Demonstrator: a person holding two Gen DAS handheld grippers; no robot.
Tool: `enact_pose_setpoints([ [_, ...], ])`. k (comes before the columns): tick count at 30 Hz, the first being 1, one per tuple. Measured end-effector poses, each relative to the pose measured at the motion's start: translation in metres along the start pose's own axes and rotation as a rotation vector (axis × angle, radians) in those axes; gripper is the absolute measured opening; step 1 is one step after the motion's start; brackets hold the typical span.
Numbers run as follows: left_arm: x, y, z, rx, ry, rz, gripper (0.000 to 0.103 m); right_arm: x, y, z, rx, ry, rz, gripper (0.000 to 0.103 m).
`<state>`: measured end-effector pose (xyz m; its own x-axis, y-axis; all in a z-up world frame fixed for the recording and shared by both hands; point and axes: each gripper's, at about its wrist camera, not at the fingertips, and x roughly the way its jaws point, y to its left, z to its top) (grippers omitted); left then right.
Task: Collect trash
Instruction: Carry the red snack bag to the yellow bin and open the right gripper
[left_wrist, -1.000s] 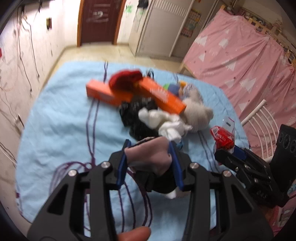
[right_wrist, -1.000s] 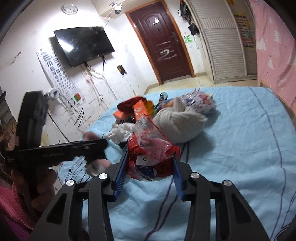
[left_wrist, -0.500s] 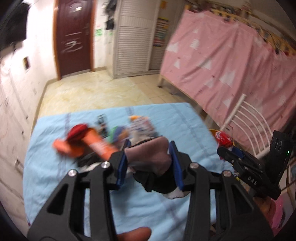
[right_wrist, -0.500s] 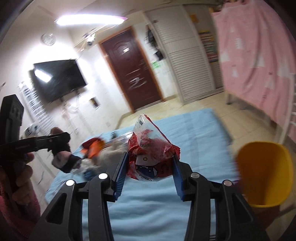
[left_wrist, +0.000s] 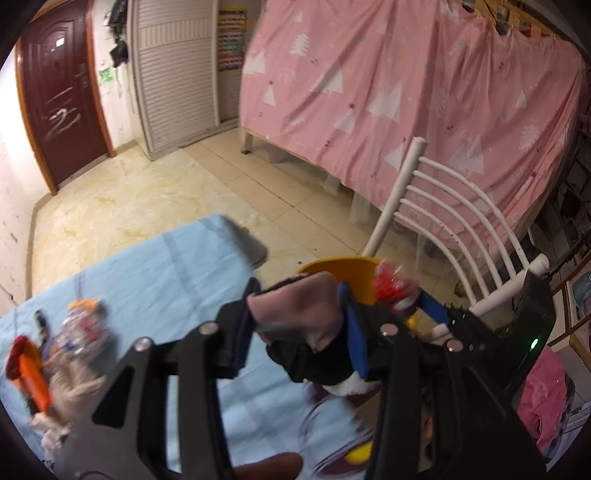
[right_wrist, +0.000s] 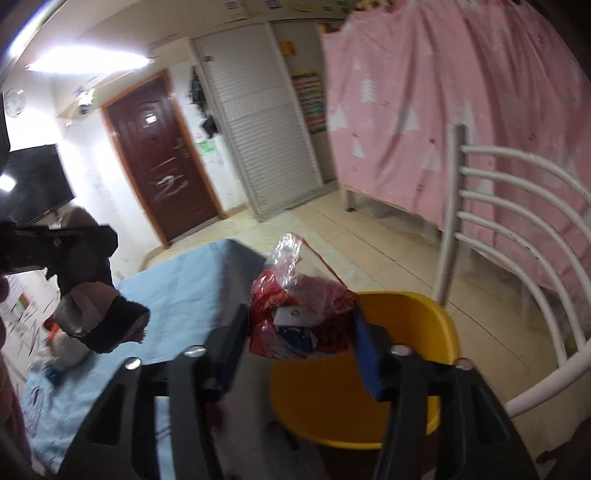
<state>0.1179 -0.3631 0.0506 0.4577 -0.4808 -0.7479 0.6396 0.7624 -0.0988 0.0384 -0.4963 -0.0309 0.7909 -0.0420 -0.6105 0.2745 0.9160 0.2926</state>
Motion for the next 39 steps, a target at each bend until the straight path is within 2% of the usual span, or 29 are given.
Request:
enact_pose_setpoints([
  [1,0.011,-0.007,0.005,0.005,0.006,0.002,0.045,0.003,-0.009,0.000,0.021,-0.003,-0.026,0.074],
  [3,0.026,-0.025,0.016,0.023,0.011,0.003,0.058,0.000,-0.030,-0.004,0.063,-0.029,-0.058,0.078],
  [5,0.033,-0.039,0.022,0.041,0.001,0.023,0.066,0.001,-0.044,-0.006,0.092,-0.030,-0.094,0.078],
  [9,0.045,-0.049,0.028,0.038,0.020,0.020,0.066,-0.006,-0.065,-0.009,0.136,-0.038,-0.111,0.078],
  [14,0.037,-0.038,0.025,0.025,0.023,0.027,0.067,-0.014,-0.065,-0.009,0.140,-0.047,-0.098,0.078],
  [19,0.016,-0.009,0.025,-0.023,0.004,0.037,0.068,-0.011,-0.036,0.001,0.079,-0.037,-0.066,0.079],
  [21,0.006,0.004,0.025,-0.047,-0.009,0.046,0.072,-0.011,-0.021,0.005,0.054,-0.035,-0.048,0.079],
  [27,-0.024,0.050,0.018,-0.108,-0.042,0.079,0.072,-0.006,0.043,0.018,-0.037,-0.027,0.008,0.079],
  [33,-0.057,0.110,0.004,-0.169,-0.080,0.125,0.075,0.003,0.112,0.026,-0.149,-0.001,0.063,0.079],
  [39,-0.084,0.178,-0.020,-0.215,-0.083,0.211,0.077,0.014,0.165,0.024,-0.230,0.035,0.111,0.081],
])
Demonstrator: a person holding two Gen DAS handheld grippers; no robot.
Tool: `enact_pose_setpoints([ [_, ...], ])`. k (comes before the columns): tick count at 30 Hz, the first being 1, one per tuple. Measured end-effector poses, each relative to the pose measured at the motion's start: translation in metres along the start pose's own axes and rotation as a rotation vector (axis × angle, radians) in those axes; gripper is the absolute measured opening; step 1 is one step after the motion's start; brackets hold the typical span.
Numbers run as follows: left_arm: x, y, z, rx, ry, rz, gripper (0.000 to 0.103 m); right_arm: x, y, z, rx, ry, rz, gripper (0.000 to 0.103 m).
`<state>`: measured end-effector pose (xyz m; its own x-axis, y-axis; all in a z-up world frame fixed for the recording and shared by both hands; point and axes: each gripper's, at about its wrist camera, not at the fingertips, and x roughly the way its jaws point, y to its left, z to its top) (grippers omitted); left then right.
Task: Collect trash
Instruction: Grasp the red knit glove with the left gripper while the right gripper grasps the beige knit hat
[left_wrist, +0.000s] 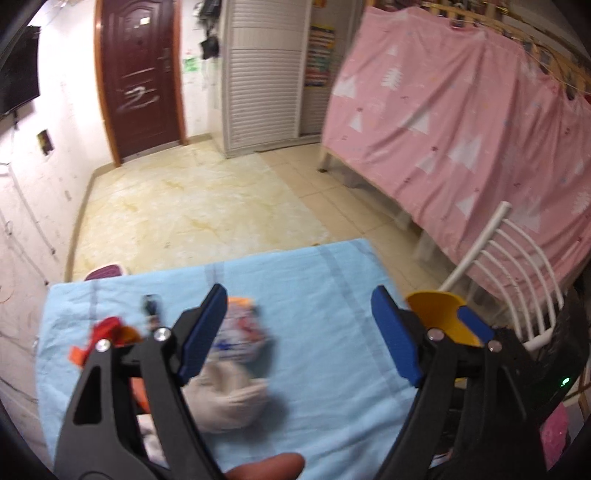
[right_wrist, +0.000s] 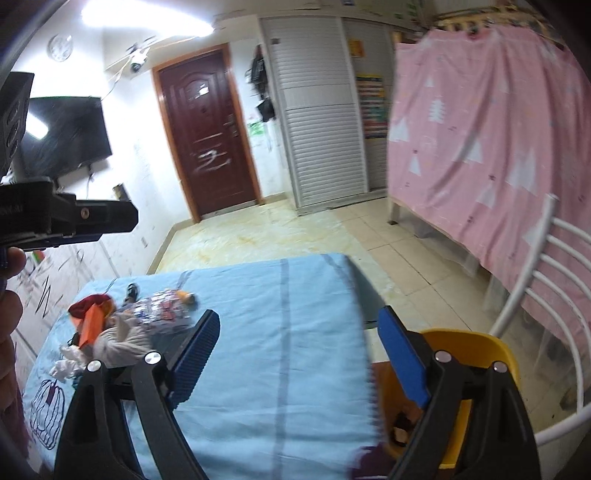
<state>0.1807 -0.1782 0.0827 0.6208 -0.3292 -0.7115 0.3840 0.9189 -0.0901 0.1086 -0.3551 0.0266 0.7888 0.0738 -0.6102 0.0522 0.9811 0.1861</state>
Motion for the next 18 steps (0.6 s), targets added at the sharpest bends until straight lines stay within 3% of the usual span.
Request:
enact_pose_setpoints([
  [7,-0.009,0.087,0.000,-0.055,-0.008,0.137,0.077,0.015,0.059,0.005,-0.072,0.032,0.066,0.084],
  [18,0.000,0.177,-0.021,-0.120,0.052,0.225,0.083,0.033,0.129,-0.007,-0.151,0.113,0.167,0.086],
])
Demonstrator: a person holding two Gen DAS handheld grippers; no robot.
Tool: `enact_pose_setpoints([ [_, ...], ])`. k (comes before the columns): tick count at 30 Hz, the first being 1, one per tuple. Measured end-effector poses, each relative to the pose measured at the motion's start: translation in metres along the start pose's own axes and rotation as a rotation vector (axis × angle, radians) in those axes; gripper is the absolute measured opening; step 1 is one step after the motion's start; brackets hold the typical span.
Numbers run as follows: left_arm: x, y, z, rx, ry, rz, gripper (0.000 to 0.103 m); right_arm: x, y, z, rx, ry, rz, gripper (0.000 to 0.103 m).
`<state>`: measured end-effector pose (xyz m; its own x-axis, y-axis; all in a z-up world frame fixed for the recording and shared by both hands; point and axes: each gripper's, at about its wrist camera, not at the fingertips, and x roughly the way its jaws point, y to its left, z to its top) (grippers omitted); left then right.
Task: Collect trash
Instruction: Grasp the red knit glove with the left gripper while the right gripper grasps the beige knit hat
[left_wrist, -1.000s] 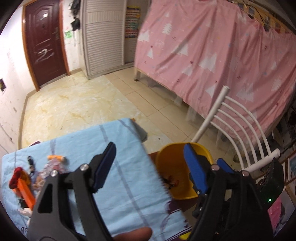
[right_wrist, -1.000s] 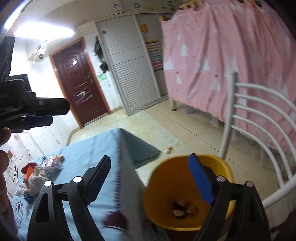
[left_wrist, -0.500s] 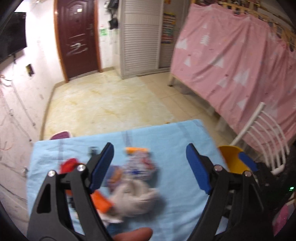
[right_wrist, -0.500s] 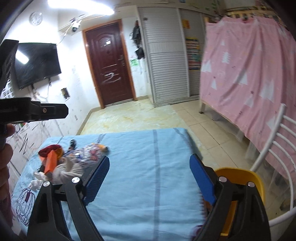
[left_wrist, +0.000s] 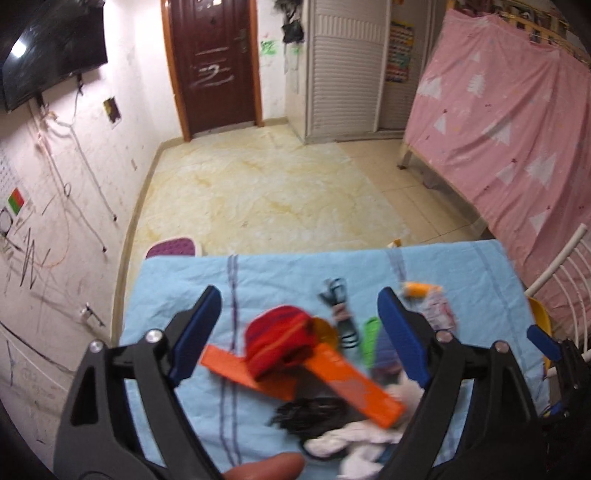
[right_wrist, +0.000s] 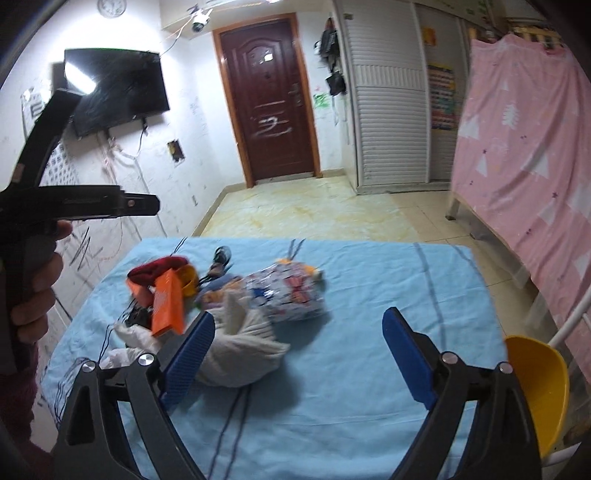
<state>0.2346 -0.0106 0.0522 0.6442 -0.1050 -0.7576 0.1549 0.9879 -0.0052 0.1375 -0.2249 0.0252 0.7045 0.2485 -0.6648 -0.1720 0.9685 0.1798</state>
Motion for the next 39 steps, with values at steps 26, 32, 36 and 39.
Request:
enact_pose_setpoints([
  [26,0.081,0.052,-0.028,-0.178,0.245,-0.137,0.025,0.058,0.040,-0.024,-0.034,0.154,0.096,0.065],
  [32,0.052,0.061,-0.018,-0.204,0.174,-0.144,0.024,0.043,0.035,-0.022,-0.017,0.111,0.098,0.062],
  [36,0.032,0.058,-0.009,-0.193,0.127,-0.134,0.024,0.026,0.030,-0.017,-0.003,0.068,0.107,0.062],
  [39,0.020,0.051,-0.004,-0.181,0.102,-0.133,0.024,0.011,0.022,-0.013,0.012,0.033,0.107,0.062],
])
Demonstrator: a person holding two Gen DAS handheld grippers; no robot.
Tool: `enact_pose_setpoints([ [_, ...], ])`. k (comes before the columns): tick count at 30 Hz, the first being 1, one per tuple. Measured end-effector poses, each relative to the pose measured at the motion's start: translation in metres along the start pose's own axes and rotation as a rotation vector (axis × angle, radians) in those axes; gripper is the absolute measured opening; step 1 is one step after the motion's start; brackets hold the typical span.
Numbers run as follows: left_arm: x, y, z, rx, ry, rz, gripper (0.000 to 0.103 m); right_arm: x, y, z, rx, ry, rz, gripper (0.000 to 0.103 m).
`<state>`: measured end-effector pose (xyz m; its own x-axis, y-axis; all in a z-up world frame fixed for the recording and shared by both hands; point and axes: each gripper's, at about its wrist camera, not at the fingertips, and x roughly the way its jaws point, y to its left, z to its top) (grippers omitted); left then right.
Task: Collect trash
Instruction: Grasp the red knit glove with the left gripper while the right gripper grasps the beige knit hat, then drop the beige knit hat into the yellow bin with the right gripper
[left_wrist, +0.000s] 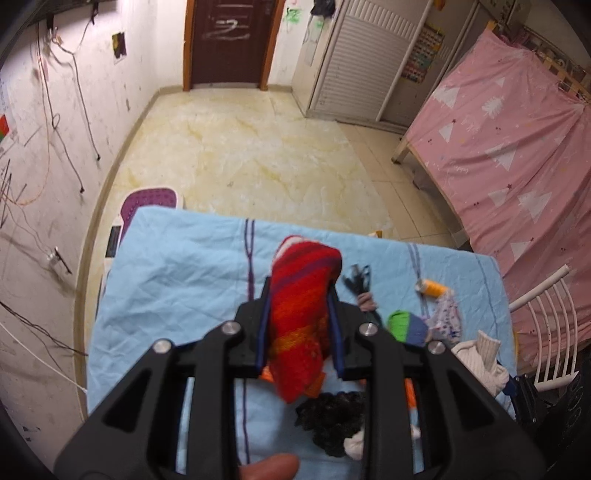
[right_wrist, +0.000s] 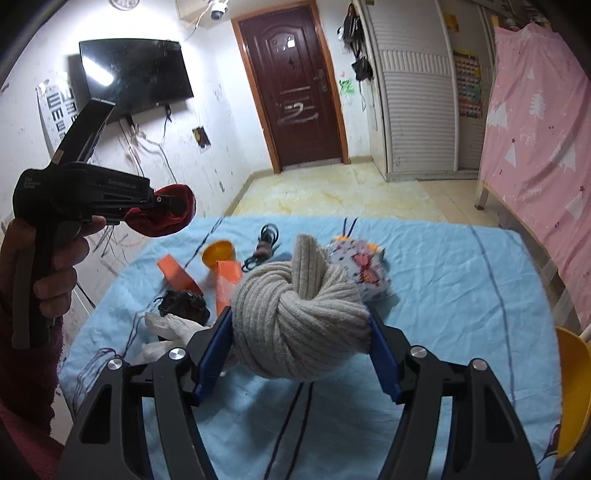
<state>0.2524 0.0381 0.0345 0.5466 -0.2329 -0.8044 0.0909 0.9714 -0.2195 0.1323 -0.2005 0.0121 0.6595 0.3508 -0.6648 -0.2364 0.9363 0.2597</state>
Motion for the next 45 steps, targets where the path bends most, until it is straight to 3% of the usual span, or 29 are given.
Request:
enact_pose_setpoints([
  [6,-0.013,-0.035,-0.001,0.052,-0.023,-0.019,0.024,-0.024,-0.020,0.003,0.040,-0.062,-0.017,0.062],
  [18,-0.015,-0.150,-0.015,0.220,-0.018,-0.078,0.024,-0.082,-0.095,-0.009,0.144,-0.162,-0.102,0.062],
  [30,0.003,-0.255,-0.040,0.366,0.014,-0.080,0.024,-0.126,-0.185,-0.041,0.265,-0.224,-0.196,0.062],
  [38,0.015,-0.338,-0.063,0.468,0.043,-0.129,0.024,-0.151,-0.247,-0.071,0.359,-0.260,-0.319,0.063],
  [45,0.030,-0.413,-0.087,0.532,0.094,-0.180,0.024,-0.154,-0.298,-0.093,0.445,-0.261,-0.402,0.073],
])
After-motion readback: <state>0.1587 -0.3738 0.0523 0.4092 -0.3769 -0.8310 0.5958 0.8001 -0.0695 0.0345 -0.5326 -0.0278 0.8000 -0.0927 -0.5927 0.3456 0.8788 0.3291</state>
